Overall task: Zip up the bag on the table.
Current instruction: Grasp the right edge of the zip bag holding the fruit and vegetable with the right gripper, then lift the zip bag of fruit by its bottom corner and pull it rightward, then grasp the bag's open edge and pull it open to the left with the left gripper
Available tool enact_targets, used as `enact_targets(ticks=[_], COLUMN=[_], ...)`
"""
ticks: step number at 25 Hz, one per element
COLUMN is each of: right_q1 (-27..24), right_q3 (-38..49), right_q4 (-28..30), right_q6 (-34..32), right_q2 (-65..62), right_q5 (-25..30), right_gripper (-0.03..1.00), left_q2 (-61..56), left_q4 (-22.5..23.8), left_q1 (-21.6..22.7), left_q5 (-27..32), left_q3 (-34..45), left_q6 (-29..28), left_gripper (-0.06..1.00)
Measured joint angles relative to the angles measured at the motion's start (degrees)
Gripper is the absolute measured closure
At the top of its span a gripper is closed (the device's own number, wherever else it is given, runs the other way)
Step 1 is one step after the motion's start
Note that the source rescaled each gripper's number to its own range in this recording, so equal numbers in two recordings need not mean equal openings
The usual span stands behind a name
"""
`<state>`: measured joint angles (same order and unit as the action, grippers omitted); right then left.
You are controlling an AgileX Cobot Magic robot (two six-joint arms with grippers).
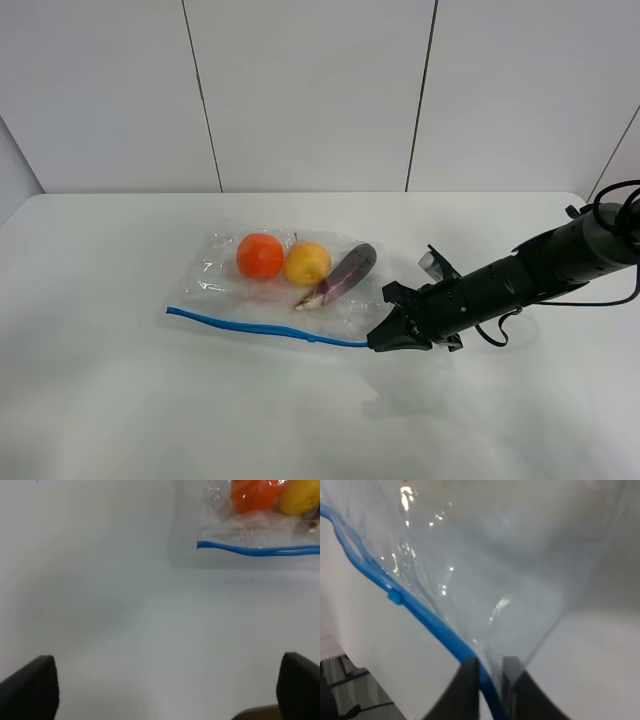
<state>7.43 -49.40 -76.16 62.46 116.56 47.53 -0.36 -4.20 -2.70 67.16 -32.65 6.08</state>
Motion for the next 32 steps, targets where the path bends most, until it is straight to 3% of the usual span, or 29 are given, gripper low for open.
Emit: enact_targets(ticks=[2,12,22,32], right_q1=[0.0,0.0,0.0,0.0], right_q3=[0.0,-1.1,-12.6,-15.1], right_q4=[0.0,-1.9,-2.2,-1.8], right_q6=[0.0,0.0,-3.9,-5.4], right_q2=[0.0,0.0,0.1,-0.2], right_q5=[0.1,8.6,18.1,19.2], right_gripper=[0.96,0.96,0.96,0.96], left_q2=[0.0,0.0,0.0,0.0], left_q4=[0.0,0.0,0.0,0.0], left_q1=[0.0,0.0,0.0,0.0], left_q5=[0.0,0.0,0.0,0.0], left_q3=[0.0,0.0,0.0,0.0], left_q6=[0.0,0.0,0.0,0.0], left_gripper=[-0.06,-0.06,-0.06,-0.06])
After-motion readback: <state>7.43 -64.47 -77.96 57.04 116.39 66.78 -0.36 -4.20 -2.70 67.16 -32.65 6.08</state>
